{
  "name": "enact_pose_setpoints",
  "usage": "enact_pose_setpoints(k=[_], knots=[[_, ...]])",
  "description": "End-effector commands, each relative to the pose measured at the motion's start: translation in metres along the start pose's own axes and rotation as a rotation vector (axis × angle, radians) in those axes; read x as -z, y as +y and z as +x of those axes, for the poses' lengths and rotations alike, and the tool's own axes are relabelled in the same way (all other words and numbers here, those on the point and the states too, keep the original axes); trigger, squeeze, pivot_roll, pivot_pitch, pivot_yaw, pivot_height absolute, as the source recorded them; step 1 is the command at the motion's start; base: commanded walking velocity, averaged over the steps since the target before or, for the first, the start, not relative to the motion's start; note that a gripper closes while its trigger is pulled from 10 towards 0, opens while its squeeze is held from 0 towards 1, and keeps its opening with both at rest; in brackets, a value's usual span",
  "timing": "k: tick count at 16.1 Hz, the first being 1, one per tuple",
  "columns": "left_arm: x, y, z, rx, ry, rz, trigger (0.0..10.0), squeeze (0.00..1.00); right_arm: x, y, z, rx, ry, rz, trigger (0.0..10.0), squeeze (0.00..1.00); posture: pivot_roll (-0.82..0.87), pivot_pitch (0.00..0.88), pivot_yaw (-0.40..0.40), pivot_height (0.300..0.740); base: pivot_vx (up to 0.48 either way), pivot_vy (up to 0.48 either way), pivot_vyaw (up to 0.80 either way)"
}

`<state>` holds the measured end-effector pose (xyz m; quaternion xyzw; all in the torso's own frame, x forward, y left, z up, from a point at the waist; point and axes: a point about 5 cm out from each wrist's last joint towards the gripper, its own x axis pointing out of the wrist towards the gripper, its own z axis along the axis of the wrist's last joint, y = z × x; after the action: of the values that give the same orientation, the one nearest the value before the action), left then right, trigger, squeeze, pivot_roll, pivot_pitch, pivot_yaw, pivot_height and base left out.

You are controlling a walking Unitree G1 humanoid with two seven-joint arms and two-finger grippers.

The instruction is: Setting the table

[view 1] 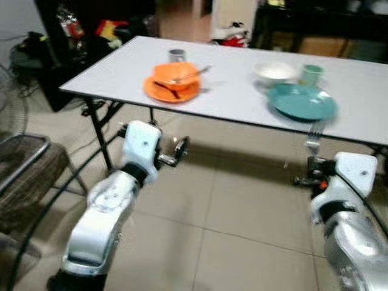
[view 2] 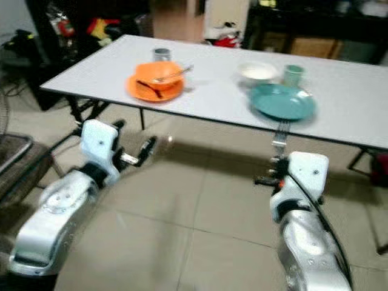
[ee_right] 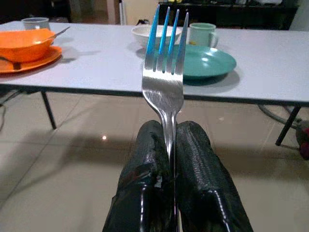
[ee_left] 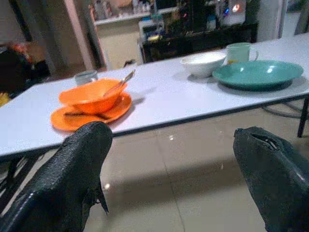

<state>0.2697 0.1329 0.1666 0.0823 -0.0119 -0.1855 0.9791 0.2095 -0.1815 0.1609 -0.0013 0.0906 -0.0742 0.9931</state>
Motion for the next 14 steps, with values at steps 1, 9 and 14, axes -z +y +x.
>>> enact_pose_setpoints(k=[1, 9, 14], knots=[[0.000, 0.004, 0.001, -0.022, 0.001, 0.001, 10.0, 0.00, -0.006, 0.003, 0.001, -0.019, -0.030, 0.010, 10.0, 0.00, -0.04, 0.000, 0.006, 0.740, 0.000, 0.000, 0.00], [-0.004, 0.003, 0.006, -0.029, -0.018, -0.040, 10.0, 0.00, -0.014, 0.013, 0.021, -0.072, -0.071, -0.022, 10.0, 0.00, -0.03, 0.000, -0.014, 0.740, 0.310, 0.000, 0.00], [-0.004, 0.002, 0.007, -0.029, -0.019, -0.046, 10.0, 0.00, -0.015, 0.013, 0.020, -0.080, -0.076, -0.027, 10.0, 0.00, -0.04, 0.000, -0.010, 0.740, 0.382, 0.000, 0.00]])
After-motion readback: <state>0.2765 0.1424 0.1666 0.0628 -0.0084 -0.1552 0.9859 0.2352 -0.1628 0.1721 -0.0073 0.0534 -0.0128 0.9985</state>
